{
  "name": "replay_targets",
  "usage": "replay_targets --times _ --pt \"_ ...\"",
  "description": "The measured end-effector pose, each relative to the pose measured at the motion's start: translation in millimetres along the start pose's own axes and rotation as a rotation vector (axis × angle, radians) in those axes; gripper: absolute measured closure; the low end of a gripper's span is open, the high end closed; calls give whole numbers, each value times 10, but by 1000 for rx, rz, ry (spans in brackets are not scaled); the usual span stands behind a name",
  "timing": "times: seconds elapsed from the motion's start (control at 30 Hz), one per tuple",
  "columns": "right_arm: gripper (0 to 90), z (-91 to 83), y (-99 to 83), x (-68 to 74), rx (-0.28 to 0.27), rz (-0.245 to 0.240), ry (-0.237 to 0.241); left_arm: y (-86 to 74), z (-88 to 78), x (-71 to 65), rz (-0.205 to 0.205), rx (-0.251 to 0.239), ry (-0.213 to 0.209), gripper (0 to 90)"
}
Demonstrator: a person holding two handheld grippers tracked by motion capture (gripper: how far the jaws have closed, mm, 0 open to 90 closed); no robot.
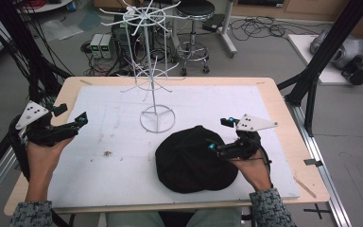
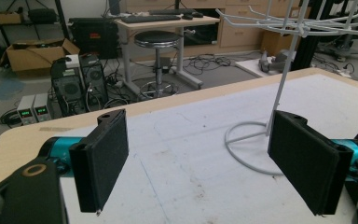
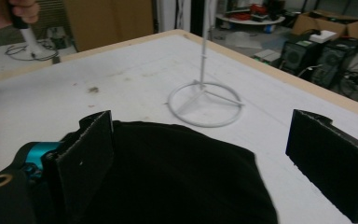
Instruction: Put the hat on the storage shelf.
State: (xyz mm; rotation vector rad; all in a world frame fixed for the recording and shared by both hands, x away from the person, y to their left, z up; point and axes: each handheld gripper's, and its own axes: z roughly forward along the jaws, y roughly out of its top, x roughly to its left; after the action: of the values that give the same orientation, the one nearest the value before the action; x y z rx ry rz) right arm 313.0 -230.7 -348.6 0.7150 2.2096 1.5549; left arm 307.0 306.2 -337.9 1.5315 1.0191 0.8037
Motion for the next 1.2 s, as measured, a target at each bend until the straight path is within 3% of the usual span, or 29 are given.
replay_targets --times 0.2,0.4,0.53,0.73,0.83,0.93,1.2 --pt "72 182 -23 132 47 -30 47 -6 -6 25 -7 -2 7 204" --pt "72 324 -41 205 55 -27 87 -17 -30 33 -6 0 12 204" --pt "73 479 -83 314 105 -68 120 -26 -44 59 -13 -1 19 205" --pt "73 578 -96 391 138 -87 149 -30 -37 41 -8 2 11 204" --pt "159 634 -108 434 176 -121 185 -37 -35 48 -10 3 15 205" --pt "160 651 -109 457 188 -152 177 -44 -35 52 -13 6 15 205" --pt "189 686 -113 476 217 -151 148 -46 -27 41 -9 9 12 205"
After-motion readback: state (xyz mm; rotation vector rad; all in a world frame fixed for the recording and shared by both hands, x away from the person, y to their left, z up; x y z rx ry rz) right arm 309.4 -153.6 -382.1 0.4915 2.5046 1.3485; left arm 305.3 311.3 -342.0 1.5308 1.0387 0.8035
